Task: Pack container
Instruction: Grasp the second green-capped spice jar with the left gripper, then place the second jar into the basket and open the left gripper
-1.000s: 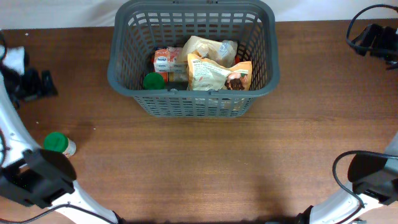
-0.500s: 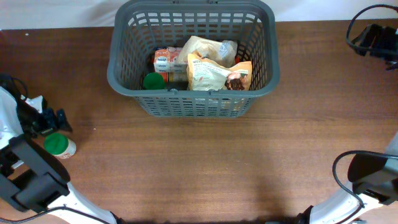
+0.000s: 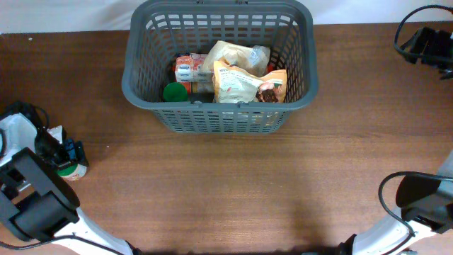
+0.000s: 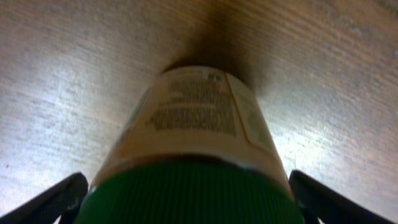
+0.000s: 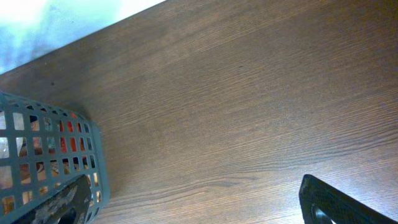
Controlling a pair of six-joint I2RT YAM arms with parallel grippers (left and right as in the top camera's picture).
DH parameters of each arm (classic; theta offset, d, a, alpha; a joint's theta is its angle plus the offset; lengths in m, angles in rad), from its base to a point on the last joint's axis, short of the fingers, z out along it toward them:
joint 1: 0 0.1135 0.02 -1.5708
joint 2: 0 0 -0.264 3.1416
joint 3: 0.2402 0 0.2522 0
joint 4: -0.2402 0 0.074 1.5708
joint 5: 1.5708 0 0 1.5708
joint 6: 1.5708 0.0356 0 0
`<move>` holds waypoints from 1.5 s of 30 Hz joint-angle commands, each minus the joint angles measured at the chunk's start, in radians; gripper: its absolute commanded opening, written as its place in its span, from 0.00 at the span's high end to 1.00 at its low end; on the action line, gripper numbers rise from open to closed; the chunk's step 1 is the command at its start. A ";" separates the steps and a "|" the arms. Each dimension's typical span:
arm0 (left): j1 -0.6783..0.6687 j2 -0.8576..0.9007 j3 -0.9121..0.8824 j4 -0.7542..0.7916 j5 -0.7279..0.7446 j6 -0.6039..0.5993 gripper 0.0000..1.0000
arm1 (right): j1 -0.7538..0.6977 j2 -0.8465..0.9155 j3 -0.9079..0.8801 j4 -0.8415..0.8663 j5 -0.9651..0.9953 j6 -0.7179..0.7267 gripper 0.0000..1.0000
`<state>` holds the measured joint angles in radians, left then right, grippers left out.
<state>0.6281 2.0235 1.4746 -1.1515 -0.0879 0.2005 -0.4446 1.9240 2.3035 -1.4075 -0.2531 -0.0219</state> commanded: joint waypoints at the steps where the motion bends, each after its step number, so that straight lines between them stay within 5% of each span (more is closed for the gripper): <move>1: 0.003 -0.009 -0.018 0.037 -0.014 0.002 0.19 | -0.001 0.003 -0.003 0.000 -0.005 0.009 0.01; 12: 0.003 -0.008 -0.018 0.057 -0.009 0.002 0.66 | -0.001 0.003 -0.003 0.000 -0.005 0.009 0.01; 15: 0.003 -0.008 -0.014 0.060 0.076 0.002 0.97 | -0.001 0.003 -0.003 0.000 -0.005 0.009 0.01; 20: -0.003 -0.018 0.153 -0.020 0.286 0.014 0.98 | -0.001 0.003 -0.003 0.000 -0.005 0.009 0.01; 24: -0.055 -0.046 0.508 -0.175 0.314 0.048 0.98 | -0.001 0.003 -0.003 0.000 -0.005 0.009 0.01; 31: -0.373 -0.061 1.130 -0.352 0.313 0.323 0.98 | -0.001 0.003 -0.003 0.000 -0.005 0.009 0.01; 39: -0.815 -0.033 1.154 -0.354 0.308 0.638 0.98 | -0.001 0.003 -0.003 0.000 -0.005 0.009 0.01; 45: -0.961 0.048 1.059 -0.352 0.166 0.762 0.98 | -0.001 0.003 -0.003 0.000 -0.005 0.008 0.01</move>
<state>-0.3073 2.0060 2.5835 -1.5074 0.1791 0.8608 -0.4446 1.9240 2.3035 -1.4078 -0.2531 -0.0223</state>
